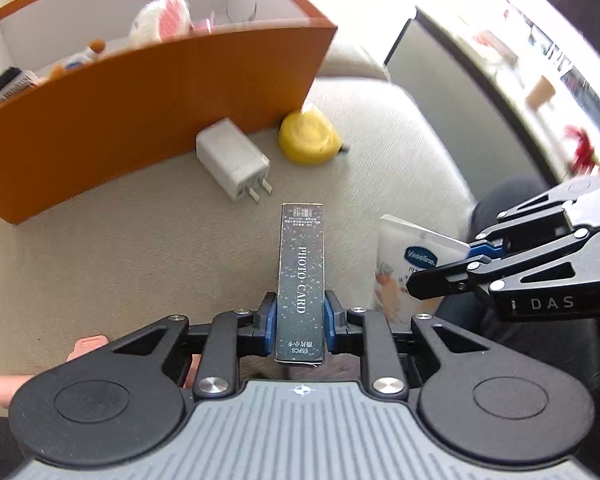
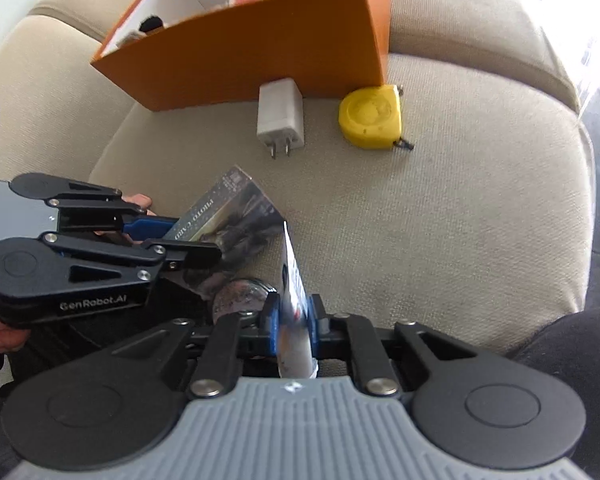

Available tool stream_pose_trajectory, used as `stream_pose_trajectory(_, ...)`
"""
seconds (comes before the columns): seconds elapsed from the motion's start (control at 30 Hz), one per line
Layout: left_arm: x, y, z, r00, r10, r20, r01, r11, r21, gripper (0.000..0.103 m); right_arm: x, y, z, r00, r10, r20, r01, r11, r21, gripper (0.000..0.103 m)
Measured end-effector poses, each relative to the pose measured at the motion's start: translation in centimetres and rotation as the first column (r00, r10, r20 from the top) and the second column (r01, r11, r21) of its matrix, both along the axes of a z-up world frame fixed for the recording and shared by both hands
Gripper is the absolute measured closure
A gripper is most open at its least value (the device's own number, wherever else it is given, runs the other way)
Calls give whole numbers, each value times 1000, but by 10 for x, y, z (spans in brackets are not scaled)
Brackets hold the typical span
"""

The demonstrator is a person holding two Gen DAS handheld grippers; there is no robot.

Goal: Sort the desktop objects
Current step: 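Grasp and lift the dark photo card box with the left tool while the right holds the tube, then lower the photo card box and tube into the orange box and open both tools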

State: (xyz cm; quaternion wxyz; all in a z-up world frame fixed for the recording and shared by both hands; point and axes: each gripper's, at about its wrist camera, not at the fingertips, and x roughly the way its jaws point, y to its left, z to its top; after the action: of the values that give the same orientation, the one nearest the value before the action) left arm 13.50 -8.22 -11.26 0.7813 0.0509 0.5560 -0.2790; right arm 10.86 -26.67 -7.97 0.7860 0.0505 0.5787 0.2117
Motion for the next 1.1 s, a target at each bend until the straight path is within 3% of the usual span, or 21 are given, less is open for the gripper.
stream_pose_trajectory(0.27, 21, 5, 59, 994, 90, 69, -81, 988, -130, 77, 22, -13, 68, 983, -68, 173, 63, 997, 34, 89)
stream_pose_trajectory(0.43, 57, 1, 96, 974, 184, 133, -156, 968, -194, 77, 43, -19, 118, 941, -120, 316, 103, 992, 68, 89)
stream_pose_trajectory(0.57, 96, -7, 108, 964, 231, 135, -194, 951, -240, 77, 64, -22, 146, 905, -160, 395, 128, 986, 107, 89)
stream_pose_trajectory(0.7, 134, -20, 101, 954, 279, 108, -247, 938, -243, 77, 94, -26, 162, 877, -227, 423, 156, 968, 197, 89)
stream_pose_trajectory(0.8, 153, -33, 81, 954, 289, 78, -267, 940, -214, 77, 115, -18, 160, 866, -236, 441, 176, 969, 173, 89)
stream_pose_trajectory(1.1, 167, -57, 28, 958, 281, 65, -277, 959, -62, 77, 156, -18, 111, 900, -256, 351, 213, 964, 158, 89)
